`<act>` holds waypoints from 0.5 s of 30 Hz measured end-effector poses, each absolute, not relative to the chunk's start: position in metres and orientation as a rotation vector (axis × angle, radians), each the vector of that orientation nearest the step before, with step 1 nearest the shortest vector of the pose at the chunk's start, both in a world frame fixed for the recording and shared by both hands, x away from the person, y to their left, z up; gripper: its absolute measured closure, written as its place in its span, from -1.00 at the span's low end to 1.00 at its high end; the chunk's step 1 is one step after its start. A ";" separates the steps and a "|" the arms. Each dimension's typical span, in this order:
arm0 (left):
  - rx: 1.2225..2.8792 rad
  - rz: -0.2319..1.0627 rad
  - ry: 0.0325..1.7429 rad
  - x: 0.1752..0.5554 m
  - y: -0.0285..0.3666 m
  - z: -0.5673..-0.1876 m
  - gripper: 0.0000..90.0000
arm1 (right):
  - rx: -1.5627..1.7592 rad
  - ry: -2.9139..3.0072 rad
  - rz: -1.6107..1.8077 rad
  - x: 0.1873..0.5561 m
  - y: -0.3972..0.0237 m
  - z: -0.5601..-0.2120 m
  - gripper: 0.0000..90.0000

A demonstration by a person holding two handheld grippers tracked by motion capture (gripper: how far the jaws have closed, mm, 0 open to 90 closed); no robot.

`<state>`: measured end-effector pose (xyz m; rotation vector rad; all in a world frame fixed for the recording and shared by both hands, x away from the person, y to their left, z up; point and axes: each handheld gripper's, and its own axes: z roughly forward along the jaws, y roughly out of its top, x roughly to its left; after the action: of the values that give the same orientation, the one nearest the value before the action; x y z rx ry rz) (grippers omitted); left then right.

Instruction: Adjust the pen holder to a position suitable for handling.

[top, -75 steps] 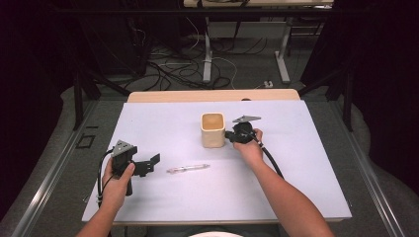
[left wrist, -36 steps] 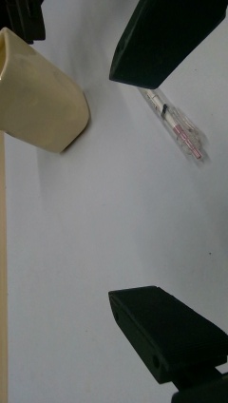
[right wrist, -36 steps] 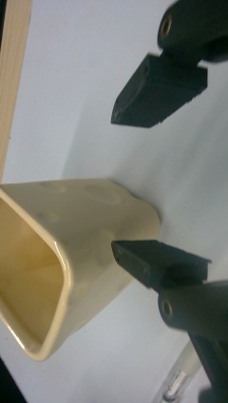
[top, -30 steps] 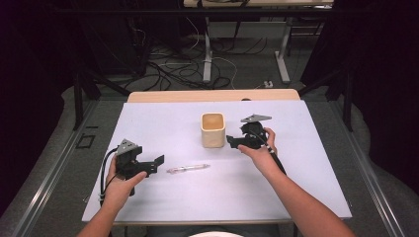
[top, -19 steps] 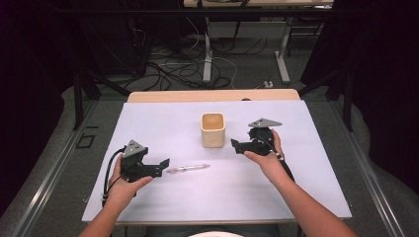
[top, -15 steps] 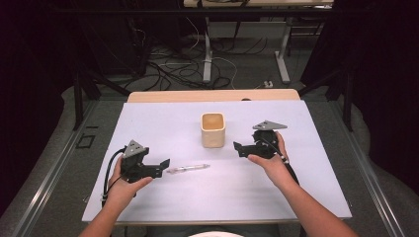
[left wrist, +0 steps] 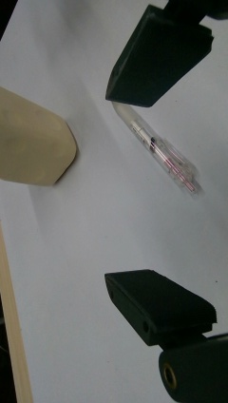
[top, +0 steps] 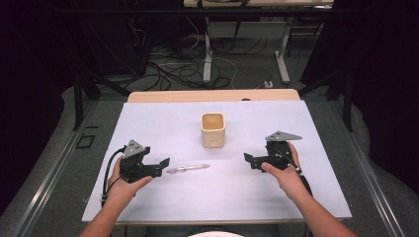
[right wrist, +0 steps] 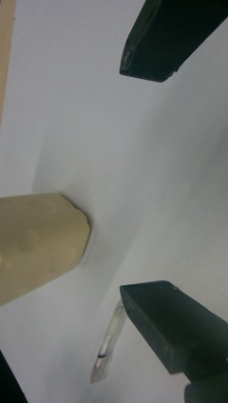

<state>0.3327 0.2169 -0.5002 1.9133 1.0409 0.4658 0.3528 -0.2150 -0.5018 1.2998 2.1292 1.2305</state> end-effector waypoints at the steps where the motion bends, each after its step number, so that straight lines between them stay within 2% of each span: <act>1: 1.913 0.469 1.039 0.333 0.217 -0.500 -0.69 | 1.288 2.138 1.221 0.350 -0.217 -0.504 -1.00; 15: 1.982 0.529 0.977 0.337 0.209 -0.485 -0.59 | 1.214 2.170 1.187 0.342 -0.223 -0.510 -1.00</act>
<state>0.3373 0.2092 -0.4847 1.9824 0.9773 0.5291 0.3423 -0.2228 -0.5104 1.2142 2.1696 1.1866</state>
